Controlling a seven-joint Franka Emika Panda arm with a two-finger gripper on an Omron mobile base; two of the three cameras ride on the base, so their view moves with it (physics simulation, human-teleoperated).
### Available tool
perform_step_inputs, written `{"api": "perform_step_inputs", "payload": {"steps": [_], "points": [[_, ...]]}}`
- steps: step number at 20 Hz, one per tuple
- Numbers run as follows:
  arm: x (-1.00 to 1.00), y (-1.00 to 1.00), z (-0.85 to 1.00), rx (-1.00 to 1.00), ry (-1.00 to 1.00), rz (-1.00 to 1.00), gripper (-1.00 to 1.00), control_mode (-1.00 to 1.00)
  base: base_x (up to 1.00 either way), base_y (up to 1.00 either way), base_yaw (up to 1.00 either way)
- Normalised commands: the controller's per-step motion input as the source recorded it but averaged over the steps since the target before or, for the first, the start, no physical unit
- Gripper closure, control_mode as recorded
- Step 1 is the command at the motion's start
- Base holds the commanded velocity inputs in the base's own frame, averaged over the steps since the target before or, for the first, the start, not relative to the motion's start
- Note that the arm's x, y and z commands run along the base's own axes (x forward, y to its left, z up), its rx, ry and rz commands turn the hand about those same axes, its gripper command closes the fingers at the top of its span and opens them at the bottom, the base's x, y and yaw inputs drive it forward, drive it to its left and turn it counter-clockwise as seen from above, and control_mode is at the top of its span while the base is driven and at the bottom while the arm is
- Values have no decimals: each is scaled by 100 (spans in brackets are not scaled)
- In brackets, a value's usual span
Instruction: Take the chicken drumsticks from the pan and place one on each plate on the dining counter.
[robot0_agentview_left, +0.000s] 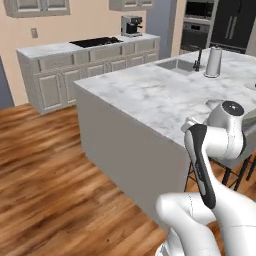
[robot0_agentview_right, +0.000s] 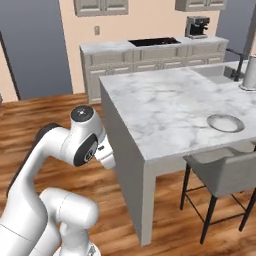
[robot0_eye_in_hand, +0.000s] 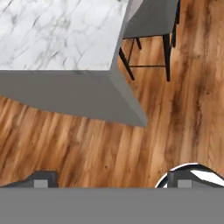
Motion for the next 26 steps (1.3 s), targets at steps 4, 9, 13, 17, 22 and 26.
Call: {"api": "perform_step_inputs", "payload": {"steps": [4,9,13,17,22,26], "points": [[0,0,0,0,0,0,-100,100,56,100,-47],[0,0,0,0,0,0,-100,100,40,100,-39],[0,0,0,0,0,0,-100,100,64,100,-15],[0,0,0,0,0,0,-100,100,98,100,-1],[0,0,0,0,0,0,-100,100,100,100,0],[0,0,0,0,0,0,-100,100,100,100,0]]}}
